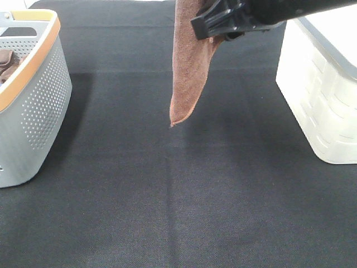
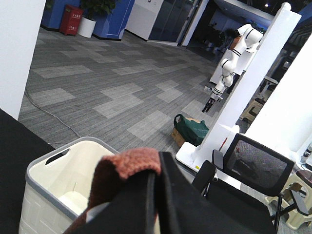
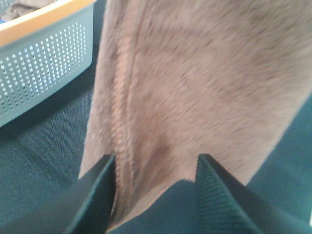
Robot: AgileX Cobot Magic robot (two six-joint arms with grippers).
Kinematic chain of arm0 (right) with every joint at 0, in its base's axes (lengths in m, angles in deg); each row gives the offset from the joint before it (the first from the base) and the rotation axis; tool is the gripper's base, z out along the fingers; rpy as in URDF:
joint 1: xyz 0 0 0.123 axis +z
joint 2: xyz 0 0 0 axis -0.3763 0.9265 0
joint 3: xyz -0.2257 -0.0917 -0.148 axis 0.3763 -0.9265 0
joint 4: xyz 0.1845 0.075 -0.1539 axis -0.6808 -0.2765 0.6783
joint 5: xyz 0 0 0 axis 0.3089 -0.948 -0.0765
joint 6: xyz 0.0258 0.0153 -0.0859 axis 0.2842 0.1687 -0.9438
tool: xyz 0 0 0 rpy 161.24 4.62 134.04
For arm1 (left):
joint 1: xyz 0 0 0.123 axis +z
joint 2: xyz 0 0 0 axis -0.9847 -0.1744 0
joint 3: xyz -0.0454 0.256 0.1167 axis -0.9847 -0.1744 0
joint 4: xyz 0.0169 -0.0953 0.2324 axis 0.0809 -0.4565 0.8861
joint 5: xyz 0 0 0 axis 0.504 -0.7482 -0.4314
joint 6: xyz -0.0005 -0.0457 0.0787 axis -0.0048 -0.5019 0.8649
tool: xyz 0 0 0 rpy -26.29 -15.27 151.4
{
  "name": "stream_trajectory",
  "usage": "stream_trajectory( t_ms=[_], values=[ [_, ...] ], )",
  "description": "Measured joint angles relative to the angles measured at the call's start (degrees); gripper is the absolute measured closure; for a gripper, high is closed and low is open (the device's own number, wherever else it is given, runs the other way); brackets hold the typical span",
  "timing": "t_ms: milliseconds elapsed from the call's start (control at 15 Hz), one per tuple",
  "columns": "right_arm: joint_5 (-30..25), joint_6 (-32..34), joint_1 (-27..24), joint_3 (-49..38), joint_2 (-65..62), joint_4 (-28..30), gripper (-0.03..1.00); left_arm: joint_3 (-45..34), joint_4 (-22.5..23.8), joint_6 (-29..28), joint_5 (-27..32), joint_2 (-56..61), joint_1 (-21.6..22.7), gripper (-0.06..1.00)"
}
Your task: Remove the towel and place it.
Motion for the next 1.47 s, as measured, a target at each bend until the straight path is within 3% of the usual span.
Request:
stream_trajectory(
  t_ms=[200,333,400,600,800,1067,1400,1467],
  values=[
    [-0.3,2.5,0.0,0.0,-0.3,3.1,0.49,0.0,0.0,0.0,0.5,0.0,0.0,0.94],
    [-1.3,8.9,0.0,0.0,-0.3,9.7,0.49,0.0,-0.1,0.0,1.1,0.0,0.0,0.94],
    [-1.3,8.9,0.0,0.0,-0.3,9.7,0.49,0.0,-0.1,0.0,1.1,0.0,0.0,0.94],
    [-2.6,18.9,0.0,0.0,1.3,20.1,0.49,0.0,-0.9,0.0,1.2,0.0,0.0,0.94],
    [-2.5,24.1,0.0,0.0,2.8,25.3,0.5,0.0,-1.2,0.0,1.2,0.0,0.0,0.94],
    [-1.3,26.6,0.0,1.0,3.2,27.9,0.6,0.0,-1.3,0.0,1.2,0.0,0.0,0.94],
    [-1.8,27.9,0.0,1.4,6.0,29.3,0.63,0.0,-1.3,0.0,1.3,0.0,0.0,0.94],
    [-2.1,28.4,0.0,1.7,6.1,29.3,0.7,0.0,-1.3,0.0,1.3,0.0,0.0,0.94]
  ],
)
